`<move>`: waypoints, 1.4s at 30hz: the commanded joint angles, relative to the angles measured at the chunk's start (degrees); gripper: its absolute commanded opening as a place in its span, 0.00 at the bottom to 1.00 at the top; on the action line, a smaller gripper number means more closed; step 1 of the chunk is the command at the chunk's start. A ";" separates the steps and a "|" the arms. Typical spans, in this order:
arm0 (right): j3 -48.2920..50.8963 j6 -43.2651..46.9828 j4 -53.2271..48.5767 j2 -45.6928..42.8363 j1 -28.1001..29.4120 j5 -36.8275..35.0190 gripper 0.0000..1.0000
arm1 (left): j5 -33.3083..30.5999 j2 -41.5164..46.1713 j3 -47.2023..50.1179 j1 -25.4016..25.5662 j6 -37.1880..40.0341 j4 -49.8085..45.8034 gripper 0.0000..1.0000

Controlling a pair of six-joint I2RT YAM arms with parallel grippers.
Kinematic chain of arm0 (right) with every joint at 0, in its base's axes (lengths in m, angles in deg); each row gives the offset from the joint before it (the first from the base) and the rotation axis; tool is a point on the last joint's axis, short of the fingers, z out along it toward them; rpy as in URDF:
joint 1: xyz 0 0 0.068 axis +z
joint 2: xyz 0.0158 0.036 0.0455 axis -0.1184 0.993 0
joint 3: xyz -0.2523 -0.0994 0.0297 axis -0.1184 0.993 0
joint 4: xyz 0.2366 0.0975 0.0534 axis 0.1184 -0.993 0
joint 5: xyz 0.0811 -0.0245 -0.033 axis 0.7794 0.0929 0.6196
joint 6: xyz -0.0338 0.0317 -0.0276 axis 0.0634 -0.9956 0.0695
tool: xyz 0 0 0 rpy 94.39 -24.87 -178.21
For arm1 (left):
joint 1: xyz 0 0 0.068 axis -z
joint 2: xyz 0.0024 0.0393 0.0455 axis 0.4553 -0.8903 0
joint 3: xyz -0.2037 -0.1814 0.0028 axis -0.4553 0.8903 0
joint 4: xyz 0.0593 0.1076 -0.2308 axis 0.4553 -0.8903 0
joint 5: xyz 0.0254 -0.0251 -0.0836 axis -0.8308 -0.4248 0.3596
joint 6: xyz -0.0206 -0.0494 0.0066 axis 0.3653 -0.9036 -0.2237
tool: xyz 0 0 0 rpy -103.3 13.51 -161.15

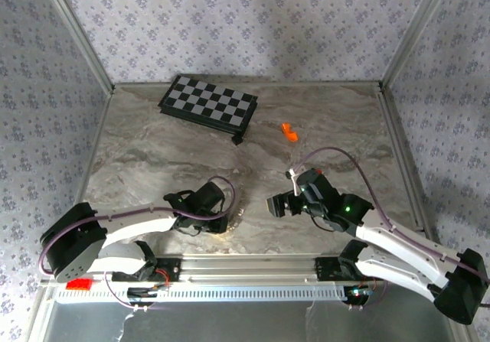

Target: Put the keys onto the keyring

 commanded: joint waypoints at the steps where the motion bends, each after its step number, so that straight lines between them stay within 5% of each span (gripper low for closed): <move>1: -0.23 1.59 -2.54 -2.51 -0.75 -2.01 1.00 | 0.12 0.02 -1.84 0.77 -0.16 0.45 0.09; 5: -0.62 2.20 -3.26 -4.36 -1.79 -1.98 1.00 | 0.11 0.61 -2.04 0.87 -0.09 0.02 0.00; 16: -3.60 4.20 -5.58 -6.98 -3.78 -1.56 1.00 | -3.25 8.82 -6.60 1.05 5.46 -7.89 0.00; 24: -4.37 5.83 4.04 -12.90 -8.06 13.14 1.00 | -5.66 21.20 -12.16 1.14 17.69 -14.08 0.00; 31: -8.78 13.03 8.97 -13.42 -6.67 25.55 0.92 | -5.90 25.48 -15.69 1.22 24.75 -12.83 0.00; 42: -11.35 21.62 5.24 -12.77 -3.58 26.54 0.74 | -7.45 23.89 -20.54 2.65 31.62 -7.82 0.00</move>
